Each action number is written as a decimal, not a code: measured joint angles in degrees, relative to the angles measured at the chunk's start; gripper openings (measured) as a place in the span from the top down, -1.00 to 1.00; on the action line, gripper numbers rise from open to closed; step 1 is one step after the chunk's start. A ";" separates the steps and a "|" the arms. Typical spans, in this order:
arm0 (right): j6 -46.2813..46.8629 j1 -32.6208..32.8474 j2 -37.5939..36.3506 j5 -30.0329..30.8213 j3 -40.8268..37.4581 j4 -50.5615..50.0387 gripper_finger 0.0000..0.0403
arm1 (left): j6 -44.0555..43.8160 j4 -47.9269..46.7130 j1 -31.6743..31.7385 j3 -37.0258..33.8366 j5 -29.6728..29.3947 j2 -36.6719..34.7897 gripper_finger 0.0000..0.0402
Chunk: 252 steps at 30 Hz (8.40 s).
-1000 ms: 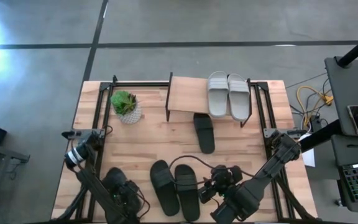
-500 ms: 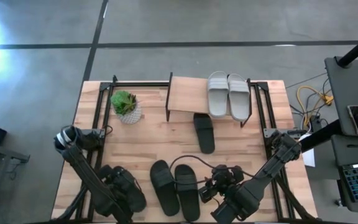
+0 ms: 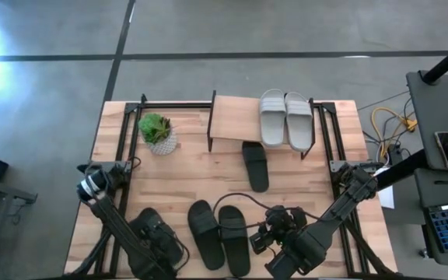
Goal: Pick and place slides into the shelf
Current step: Put the black slipper under the shelf, then adjust the black slipper under the shelf
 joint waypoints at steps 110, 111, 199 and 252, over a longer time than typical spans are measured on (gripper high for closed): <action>-0.03 -10.10 -27.09 11.88 -13.01 0.48 0.08 | 108.68 56.61 60.12 -8.48 -42.35 0.69 1.00; -0.03 -10.21 -27.08 11.83 -13.02 0.47 0.08 | 108.06 56.66 60.28 -8.48 -41.52 0.69 1.00; -2.55 -10.25 -27.15 10.97 -13.25 0.47 0.08 | 92.79 64.38 60.39 -19.61 -7.25 -3.24 1.00; -27.36 3.39 -32.87 18.43 3.37 1.94 0.08 | 89.73 58.33 46.95 21.09 -16.51 24.27 1.00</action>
